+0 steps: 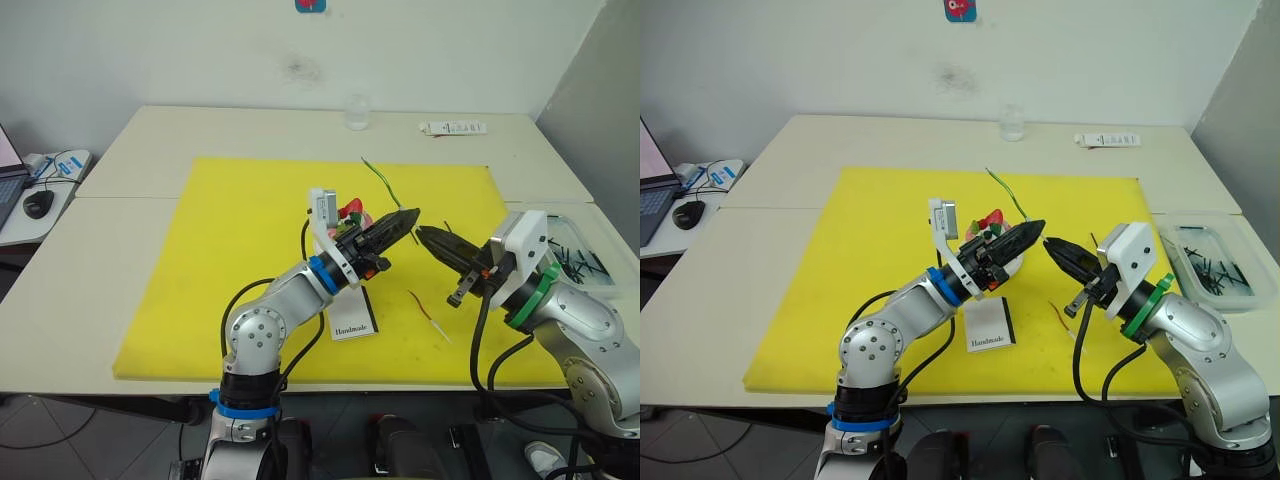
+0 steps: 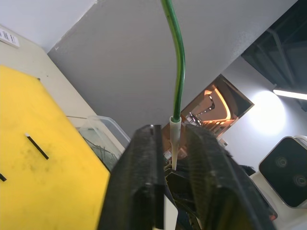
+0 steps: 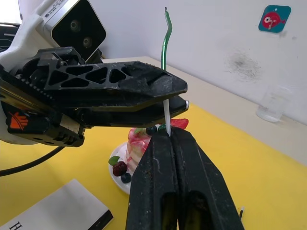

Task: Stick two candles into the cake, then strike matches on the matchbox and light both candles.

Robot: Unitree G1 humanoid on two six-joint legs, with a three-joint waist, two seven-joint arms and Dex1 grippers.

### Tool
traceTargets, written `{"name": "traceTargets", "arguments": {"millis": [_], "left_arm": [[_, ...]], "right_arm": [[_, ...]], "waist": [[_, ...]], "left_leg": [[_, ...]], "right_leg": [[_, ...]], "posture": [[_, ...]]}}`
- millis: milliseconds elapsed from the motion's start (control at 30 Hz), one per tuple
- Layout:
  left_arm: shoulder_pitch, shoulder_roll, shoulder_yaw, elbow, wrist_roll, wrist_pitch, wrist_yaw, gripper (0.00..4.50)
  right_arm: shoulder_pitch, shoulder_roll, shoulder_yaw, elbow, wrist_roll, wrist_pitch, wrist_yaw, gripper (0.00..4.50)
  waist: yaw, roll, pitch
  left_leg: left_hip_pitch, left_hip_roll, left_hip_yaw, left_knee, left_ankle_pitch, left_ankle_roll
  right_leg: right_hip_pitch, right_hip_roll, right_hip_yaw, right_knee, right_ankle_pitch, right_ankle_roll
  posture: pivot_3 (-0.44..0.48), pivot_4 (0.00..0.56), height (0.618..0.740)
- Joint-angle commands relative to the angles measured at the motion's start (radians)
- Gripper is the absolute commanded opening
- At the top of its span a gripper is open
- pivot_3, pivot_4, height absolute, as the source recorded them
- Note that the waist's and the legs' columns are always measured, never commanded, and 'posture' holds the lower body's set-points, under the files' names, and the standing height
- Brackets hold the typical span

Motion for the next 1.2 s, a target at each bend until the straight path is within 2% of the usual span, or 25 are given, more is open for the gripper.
{"name": "traceTargets", "arguments": {"millis": [33, 567, 667, 733, 833, 933, 1067, 1200], "left_arm": [[-0.011, -0.013, -0.009, -0.037, -0.021, -0.020, -0.012, 0.04], [-0.012, -0.004, -0.015, -0.040, -0.035, -0.009, -0.007, 0.04], [-0.021, 0.008, -0.006, -0.034, -0.026, -0.014, -0.013, 0.00], [-0.049, 0.034, 0.018, -0.019, -0.019, -0.022, -0.018, 0.00], [-0.097, 0.116, 0.051, -0.017, -0.015, -0.018, -0.052, 0.00], [-0.120, 0.250, 0.093, -0.034, -0.018, 0.011, -0.098, 0.00], [-0.136, 0.454, 0.136, -0.017, 0.017, 0.019, -0.188, 0.00], [-0.159, 0.594, 0.141, 0.086, 0.110, -0.036, -0.286, 0.00]], "right_arm": [[-0.019, -0.006, -0.013, -0.025, 0.017, -0.006, 0.005, 0.00], [-0.011, -0.002, 0.000, -0.028, 0.013, 0.013, -0.007, 0.00], [-0.001, -0.006, -0.006, -0.033, 0.030, 0.026, 0.003, 0.63], [0.021, -0.022, -0.010, -0.034, 0.037, 0.034, 0.025, 1.31], [0.034, -0.040, -0.009, -0.023, 0.030, 0.030, 0.042, 2.40], [-0.037, -0.033, 0.020, -0.005, 0.059, 0.120, 0.011, 3.43], [-0.172, 0.020, 0.097, 0.006, 0.073, 0.248, -0.058, 3.43], [-0.303, 0.060, 0.164, 0.032, 0.048, 0.320, -0.104, 3.43]], "waist": [[0.000, 0.000, 0.000], [0.000, 0.000, 0.000], [0.000, 0.000, 0.000], [0.000, 0.000, 0.000], [-0.001, 0.000, 0.000], [-0.010, 0.000, 0.000], [-0.020, -0.001, 0.001], [-0.023, -0.001, 0.001]], "left_leg": [[0.000, 0.000, 0.000, 0.000, 0.000, 0.000], [0.000, 0.000, 0.000, 0.000, 0.000, 0.000], [0.000, 0.000, 0.000, 0.000, 0.000, 0.000], [0.000, 0.000, 0.000, 0.000, 0.000, 0.000], [0.000, 0.000, 0.000, 0.000, 0.000, 0.000], [0.001, 0.001, 0.000, -0.001, 0.000, 0.000], [0.001, 0.002, -0.001, -0.002, 0.000, 0.000], [0.000, 0.003, -0.002, -0.004, 0.000, 0.000]], "right_leg": [[0.000, 0.000, 0.000, 0.000, 0.000, 0.000], [0.000, 0.000, 0.000, 0.000, 0.000, 0.000], [0.000, 0.000, 0.000, 0.000, 0.000, 0.000], [0.000, 0.000, 0.000, 0.000, 0.000, 0.000], [-0.001, 0.000, 0.000, 0.000, 0.000, 0.000], [-0.001, 0.001, 0.000, 0.001, -0.001, -0.002], [-0.002, 0.002, 0.000, 0.001, 0.000, -0.002], [-0.002, 0.002, -0.002, 0.001, -0.001, -0.003]], "posture": [[0.000, 0.150, 0.740], [0.000, 0.150, 0.740], [0.000, 0.150, 0.740], [0.000, 0.150, 0.740], [0.000, 0.150, 0.740], [0.000, 0.150, 0.740], [0.000, 0.150, 0.740], [0.000, 0.150, 0.740]]}}
